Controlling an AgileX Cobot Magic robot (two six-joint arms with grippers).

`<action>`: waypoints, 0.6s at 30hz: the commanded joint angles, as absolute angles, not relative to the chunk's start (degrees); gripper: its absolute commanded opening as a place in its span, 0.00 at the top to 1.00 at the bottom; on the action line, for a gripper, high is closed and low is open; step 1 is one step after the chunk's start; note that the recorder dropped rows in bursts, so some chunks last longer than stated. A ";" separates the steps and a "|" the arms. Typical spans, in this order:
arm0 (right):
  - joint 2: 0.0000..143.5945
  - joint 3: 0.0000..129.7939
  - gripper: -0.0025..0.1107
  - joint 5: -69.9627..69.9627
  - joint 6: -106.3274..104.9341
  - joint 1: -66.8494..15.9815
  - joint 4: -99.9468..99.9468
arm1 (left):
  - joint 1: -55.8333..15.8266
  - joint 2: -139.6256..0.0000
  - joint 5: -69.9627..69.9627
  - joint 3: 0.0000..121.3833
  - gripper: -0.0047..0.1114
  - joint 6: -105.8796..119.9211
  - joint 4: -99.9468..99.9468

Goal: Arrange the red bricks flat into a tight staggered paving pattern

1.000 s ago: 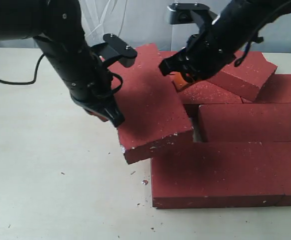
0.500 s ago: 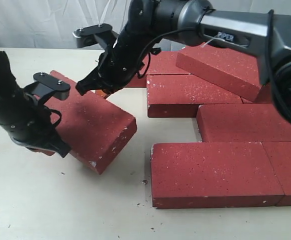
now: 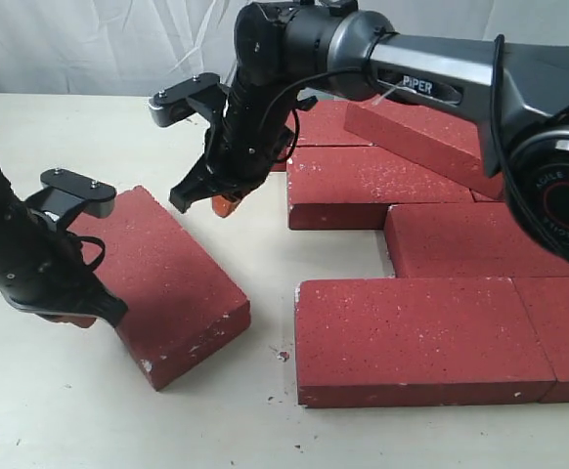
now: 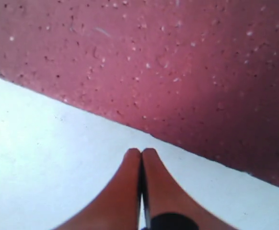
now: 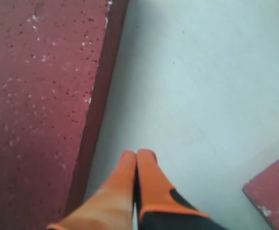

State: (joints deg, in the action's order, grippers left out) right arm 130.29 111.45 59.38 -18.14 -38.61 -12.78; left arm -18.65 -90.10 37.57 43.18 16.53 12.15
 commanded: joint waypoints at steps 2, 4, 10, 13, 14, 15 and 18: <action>124.21 111.06 0.99 61.12 -17.73 -38.64 -11.03 | -18.43 -80.93 37.28 42.88 0.96 16.01 10.89; 121.28 108.45 0.99 59.80 -17.97 -38.64 -11.03 | -18.43 -76.63 35.44 42.88 0.96 16.01 10.54; 109.60 92.59 0.99 49.70 -23.98 -38.64 -13.74 | -16.20 -69.13 18.81 42.88 0.96 15.73 7.91; 104.85 84.26 0.99 46.37 -30.94 -38.64 -18.87 | -12.52 -69.12 12.65 42.88 0.96 15.59 7.60; 103.99 82.46 0.99 46.21 -33.25 -38.64 -20.32 | -10.94 -69.12 12.19 42.88 0.96 15.59 6.73; 103.27 80.54 0.99 46.11 -35.37 -38.64 -21.71 | -9.19 -69.12 11.90 42.88 0.96 15.59 5.77; 102.27 76.95 0.99 45.99 -40.79 -38.64 -25.98 | -3.12 -69.12 11.56 42.88 0.96 15.59 4.64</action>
